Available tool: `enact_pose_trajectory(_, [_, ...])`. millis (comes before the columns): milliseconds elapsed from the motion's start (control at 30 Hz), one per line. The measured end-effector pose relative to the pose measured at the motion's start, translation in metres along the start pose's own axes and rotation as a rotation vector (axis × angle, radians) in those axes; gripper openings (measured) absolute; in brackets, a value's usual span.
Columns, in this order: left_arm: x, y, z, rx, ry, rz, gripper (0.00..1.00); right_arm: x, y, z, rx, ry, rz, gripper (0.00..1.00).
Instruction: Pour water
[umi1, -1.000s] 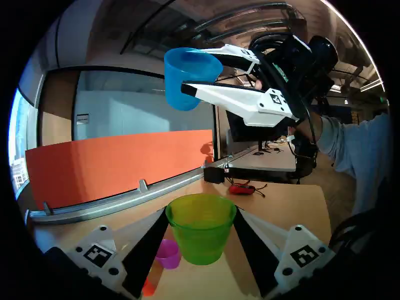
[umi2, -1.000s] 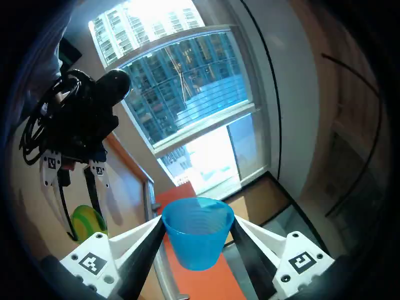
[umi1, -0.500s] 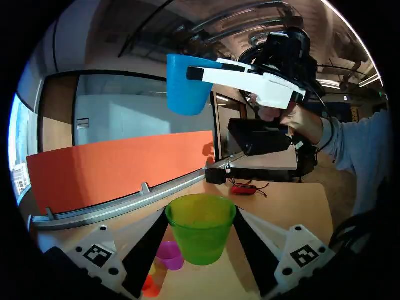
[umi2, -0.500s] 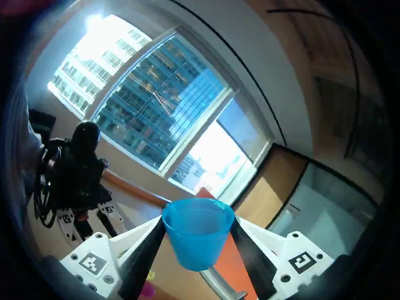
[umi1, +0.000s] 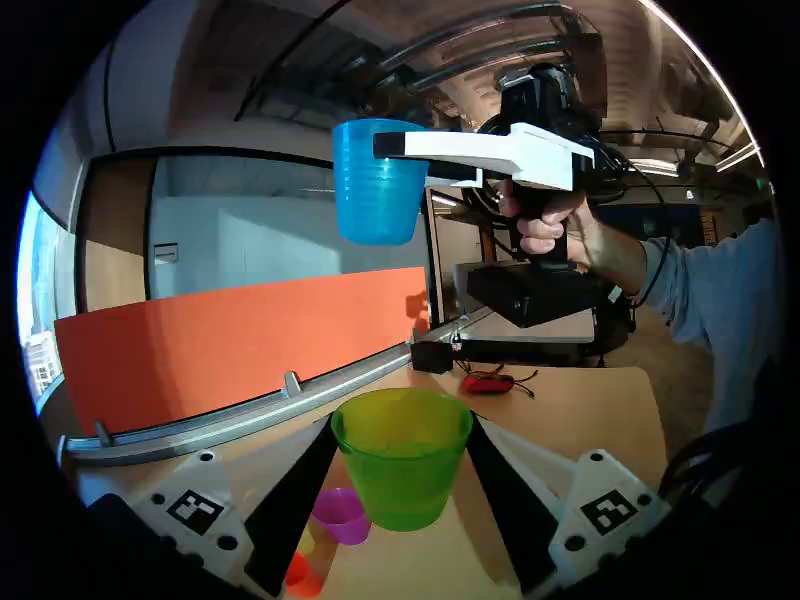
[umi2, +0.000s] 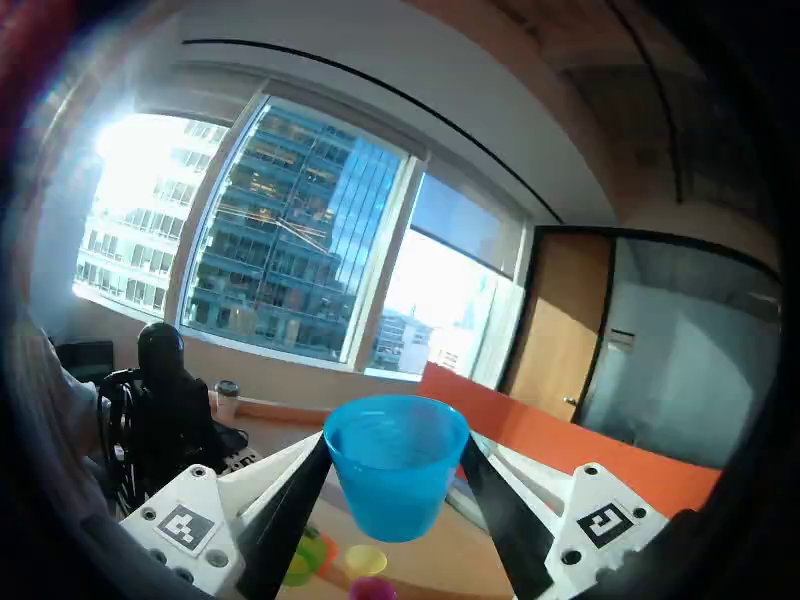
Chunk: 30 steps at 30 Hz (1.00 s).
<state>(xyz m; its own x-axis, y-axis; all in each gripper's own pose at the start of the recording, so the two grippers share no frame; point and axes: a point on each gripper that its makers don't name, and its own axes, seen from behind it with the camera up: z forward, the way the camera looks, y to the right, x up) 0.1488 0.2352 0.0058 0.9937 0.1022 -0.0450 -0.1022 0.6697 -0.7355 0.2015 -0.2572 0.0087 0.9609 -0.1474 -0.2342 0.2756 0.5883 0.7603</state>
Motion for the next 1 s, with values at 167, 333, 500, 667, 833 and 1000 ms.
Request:
enact_pose_trajectory(167, [0.002,0.000,0.001,0.000,-0.001,0.008,0.89,0.000,-0.001,0.000,0.010,0.000,0.086,0.90])
enact_pose_trajectory(333, [0.005,0.000,0.000,0.000,0.001,0.011,0.88,0.003,0.001,-0.001,0.018,0.004,0.167,0.90])
enact_pose_trajectory(500, [0.006,-0.001,0.000,0.002,0.004,0.013,0.88,0.001,0.003,-0.005,0.013,0.000,0.206,0.90])
enact_pose_trajectory(667, [0.006,-0.001,0.000,0.002,0.003,0.012,0.88,-0.001,0.004,-0.009,0.013,-0.003,0.212,0.90])
enact_pose_trajectory(833, [0.004,-0.001,-0.001,0.001,0.000,0.009,0.88,-0.004,0.003,-0.013,0.010,-0.005,0.210,0.90])
enact_pose_trajectory(1000, [0.000,-0.001,-0.003,0.000,-0.009,0.009,0.89,-0.012,0.005,-0.021,-0.001,-0.012,0.218,0.90])
